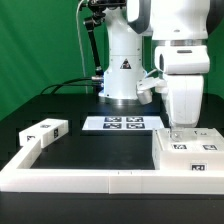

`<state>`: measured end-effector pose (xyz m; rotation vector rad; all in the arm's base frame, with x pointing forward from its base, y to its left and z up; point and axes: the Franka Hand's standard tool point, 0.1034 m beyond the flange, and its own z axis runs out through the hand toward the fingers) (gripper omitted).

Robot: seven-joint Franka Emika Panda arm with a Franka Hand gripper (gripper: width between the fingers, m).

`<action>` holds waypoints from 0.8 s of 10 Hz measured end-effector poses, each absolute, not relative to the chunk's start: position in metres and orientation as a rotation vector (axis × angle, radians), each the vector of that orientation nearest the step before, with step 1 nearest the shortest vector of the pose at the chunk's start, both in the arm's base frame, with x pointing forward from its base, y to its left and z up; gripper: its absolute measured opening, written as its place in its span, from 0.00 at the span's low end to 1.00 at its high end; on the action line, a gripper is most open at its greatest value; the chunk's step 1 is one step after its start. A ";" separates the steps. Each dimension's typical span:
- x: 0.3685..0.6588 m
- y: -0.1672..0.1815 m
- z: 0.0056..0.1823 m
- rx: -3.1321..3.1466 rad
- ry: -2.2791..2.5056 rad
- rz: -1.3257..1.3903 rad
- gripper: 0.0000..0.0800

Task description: Assemble cabinet

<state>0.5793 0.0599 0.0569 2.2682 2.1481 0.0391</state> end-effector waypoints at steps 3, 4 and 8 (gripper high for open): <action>0.581 0.059 0.056 2.271 2.194 -0.070 0.09; 0.581 0.059 0.056 2.274 2.196 -0.082 0.09; 0.578 0.059 0.059 2.267 2.198 -0.084 0.19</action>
Offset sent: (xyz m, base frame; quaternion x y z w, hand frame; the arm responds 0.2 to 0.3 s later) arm 0.0286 0.0071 -0.0024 -0.0059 0.0045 -0.0203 0.9998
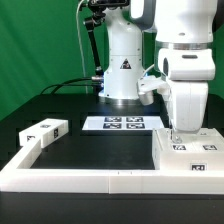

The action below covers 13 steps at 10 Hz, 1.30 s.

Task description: Assemble cabinet

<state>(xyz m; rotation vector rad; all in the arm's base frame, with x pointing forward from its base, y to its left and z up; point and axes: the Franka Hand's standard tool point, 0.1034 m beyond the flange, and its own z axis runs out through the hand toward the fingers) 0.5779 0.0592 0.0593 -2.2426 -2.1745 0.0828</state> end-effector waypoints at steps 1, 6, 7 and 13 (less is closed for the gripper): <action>0.573 0.058 0.062 -2.240 -2.186 0.083 0.41; 0.516 0.039 0.093 -2.288 -2.235 0.013 0.99; 0.500 0.034 0.099 -2.363 -2.189 -0.050 1.00; 0.446 0.044 0.090 -2.650 -1.816 -0.170 1.00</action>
Offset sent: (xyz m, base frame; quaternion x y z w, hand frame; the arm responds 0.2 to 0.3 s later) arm -0.0397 -0.0190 0.0231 -0.0389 -0.0352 -0.0700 0.9962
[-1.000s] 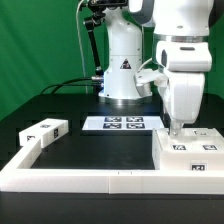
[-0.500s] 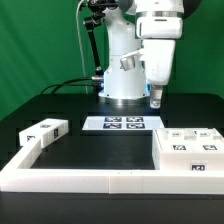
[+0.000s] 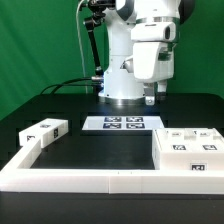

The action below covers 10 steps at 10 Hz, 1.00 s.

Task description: Assemble cabinet

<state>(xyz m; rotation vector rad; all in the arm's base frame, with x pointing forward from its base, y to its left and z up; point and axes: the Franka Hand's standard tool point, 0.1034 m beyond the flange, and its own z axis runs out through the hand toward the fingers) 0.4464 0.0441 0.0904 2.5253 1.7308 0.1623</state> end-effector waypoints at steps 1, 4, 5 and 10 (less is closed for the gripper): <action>0.446 0.045 0.090 2.612 1.613 0.169 1.00; 0.447 0.046 0.090 2.776 1.352 0.183 1.00; 0.448 0.049 0.088 2.894 1.118 0.217 1.00; 0.458 0.082 0.075 3.150 0.367 0.233 1.00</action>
Offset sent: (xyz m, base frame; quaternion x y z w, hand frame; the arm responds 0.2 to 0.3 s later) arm 0.0000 0.0000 0.0000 0.0000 0.0000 0.1938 0.9810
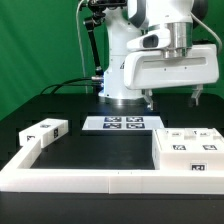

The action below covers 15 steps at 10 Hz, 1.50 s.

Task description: Assemble cabinet

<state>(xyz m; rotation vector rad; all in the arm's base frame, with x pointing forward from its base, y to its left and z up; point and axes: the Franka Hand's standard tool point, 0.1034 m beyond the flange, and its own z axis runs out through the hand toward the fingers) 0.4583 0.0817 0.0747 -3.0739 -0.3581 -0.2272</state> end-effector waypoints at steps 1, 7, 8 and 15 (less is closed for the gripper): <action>0.461 0.088 0.068 -3.069 -0.262 -0.253 1.00; 0.456 0.103 0.057 -3.042 0.154 -0.207 1.00; 0.461 0.105 0.051 -3.055 0.139 -0.212 1.00; 0.490 0.082 0.016 -3.089 0.116 -0.271 1.00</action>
Offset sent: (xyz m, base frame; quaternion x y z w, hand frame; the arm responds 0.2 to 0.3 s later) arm 0.0000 0.0000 0.0000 0.0000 0.0000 0.1938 0.9810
